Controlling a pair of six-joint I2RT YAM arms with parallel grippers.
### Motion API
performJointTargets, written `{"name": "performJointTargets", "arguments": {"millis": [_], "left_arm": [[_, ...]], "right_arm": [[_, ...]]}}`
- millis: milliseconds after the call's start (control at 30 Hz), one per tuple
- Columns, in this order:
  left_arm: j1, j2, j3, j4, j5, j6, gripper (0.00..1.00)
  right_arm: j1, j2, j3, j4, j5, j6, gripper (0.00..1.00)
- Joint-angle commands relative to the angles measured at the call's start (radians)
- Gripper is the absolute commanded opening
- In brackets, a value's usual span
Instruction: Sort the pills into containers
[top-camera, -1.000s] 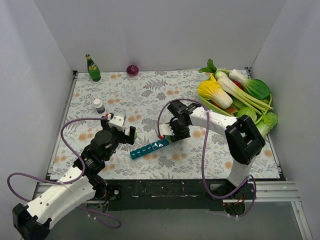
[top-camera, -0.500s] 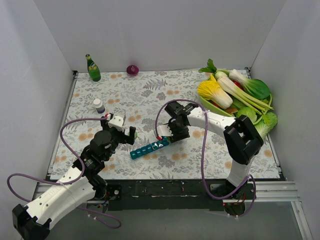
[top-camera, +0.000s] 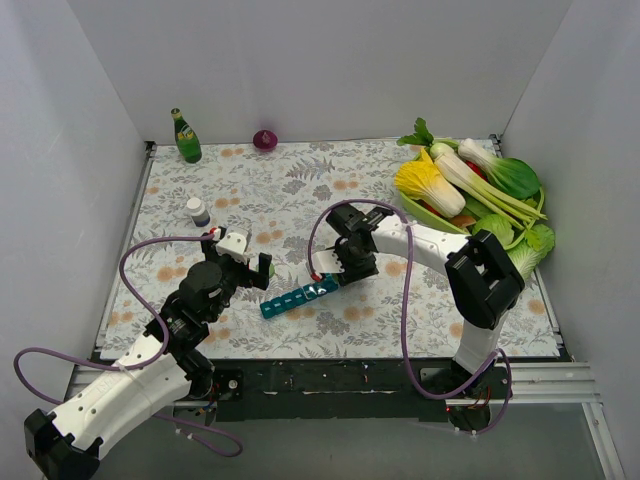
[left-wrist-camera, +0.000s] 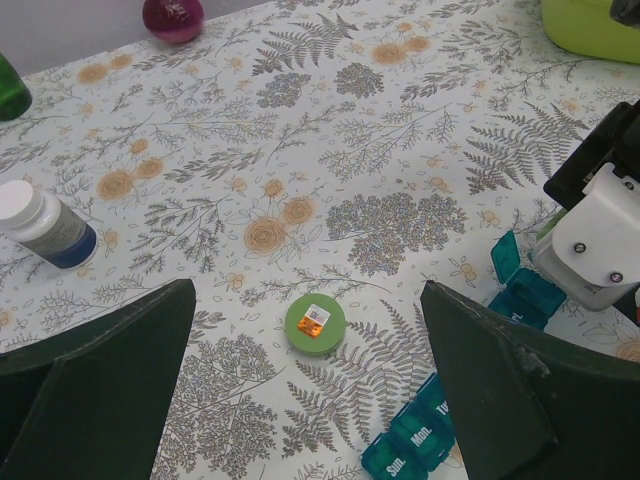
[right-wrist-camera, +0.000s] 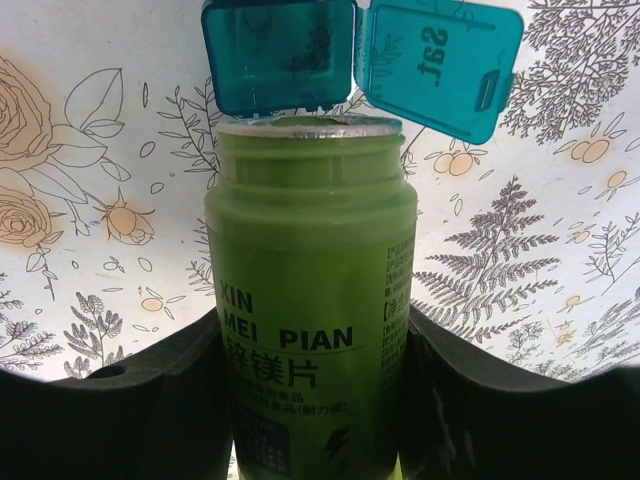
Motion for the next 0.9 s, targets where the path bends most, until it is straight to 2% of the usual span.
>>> {"name": "performJointTargets", "arguments": {"millis": [0, 867], "left_arm": [[0.007, -0.016, 0.039, -0.008, 0.002, 0.005, 0.98], [0.007, -0.017, 0.039, -0.009, 0.01, 0.007, 0.98]], "right_arm": [[0.011, 0.007, 0.047, -0.025, 0.028, -0.001, 0.01], [0.043, 0.018, 0.079, -0.059, 0.103, 0.013, 0.01]]}}
